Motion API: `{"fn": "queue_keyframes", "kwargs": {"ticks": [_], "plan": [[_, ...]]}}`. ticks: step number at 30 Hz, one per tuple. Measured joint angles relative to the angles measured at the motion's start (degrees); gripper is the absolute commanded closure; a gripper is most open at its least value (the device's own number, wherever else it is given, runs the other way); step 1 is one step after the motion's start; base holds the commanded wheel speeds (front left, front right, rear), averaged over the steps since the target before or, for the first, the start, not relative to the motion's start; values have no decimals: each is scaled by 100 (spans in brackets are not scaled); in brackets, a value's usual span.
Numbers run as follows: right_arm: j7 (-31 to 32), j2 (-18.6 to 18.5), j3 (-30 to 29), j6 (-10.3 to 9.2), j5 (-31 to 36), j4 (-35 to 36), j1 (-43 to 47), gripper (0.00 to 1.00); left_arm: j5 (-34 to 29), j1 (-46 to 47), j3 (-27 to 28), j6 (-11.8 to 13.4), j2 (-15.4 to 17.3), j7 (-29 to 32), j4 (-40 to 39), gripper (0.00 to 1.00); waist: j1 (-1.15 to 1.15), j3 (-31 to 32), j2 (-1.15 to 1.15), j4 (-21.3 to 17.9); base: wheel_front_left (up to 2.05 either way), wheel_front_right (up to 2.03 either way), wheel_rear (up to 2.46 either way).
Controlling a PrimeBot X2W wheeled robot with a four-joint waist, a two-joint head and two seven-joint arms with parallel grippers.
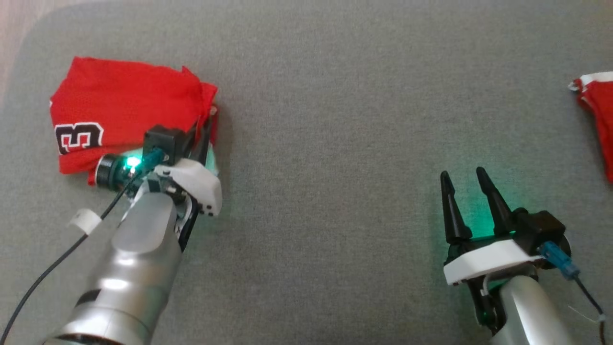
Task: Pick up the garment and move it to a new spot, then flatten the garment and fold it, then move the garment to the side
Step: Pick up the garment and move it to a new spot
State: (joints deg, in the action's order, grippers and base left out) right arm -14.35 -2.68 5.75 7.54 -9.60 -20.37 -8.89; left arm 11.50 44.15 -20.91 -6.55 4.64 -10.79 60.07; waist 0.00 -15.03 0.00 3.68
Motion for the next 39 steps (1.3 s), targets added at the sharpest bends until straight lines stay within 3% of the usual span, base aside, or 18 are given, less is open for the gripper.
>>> {"fn": "queue_keyframes", "kwargs": {"ticks": [9,16,21,26,27,28,34,39], "plan": [[-1,0,143,0,-140,-99,20,0,85,267,-207,-10,-160,-318,-1001,100,-1,433,0,-173,0,0,0],[-1,1,345,0,-256,-141,142,0,678,240,-1003,-21,-242,-343,-2316,100,-1,671,0,-560,0,0,0],[-1,-2,569,0,-394,-167,135,0,1465,259,-2022,603,-263,-169,-3178,100,-1,679,0,-978,0,0,0],[-1,-3,822,0,-527,-163,112,0,1976,405,-2671,1016,-252,-15,-3129,98,0,581,0,-1480,0,0,0],[-1,-2,866,0,-564,-158,103,0,2073,481,-2789,1036,-249,43,-3041,38,0,548,0,-1586,0,0,0],[-1,-2,898,0,-622,-153,77,0,2242,619,-3048,1057,-246,121,-2889,0,0,478,0,-1771,0,0,0],[-1,-3,902,0,-711,-89,-34,0,2603,789,-3779,1007,-246,116,-2643,0,1,211,0,-2112,0,0,0],[-1,-3,764,0,-712,-89,-40,0,2832,836,-4077,1012,-235,-9,-2390,0,1,163,0,-1998,0,0,0]]}}
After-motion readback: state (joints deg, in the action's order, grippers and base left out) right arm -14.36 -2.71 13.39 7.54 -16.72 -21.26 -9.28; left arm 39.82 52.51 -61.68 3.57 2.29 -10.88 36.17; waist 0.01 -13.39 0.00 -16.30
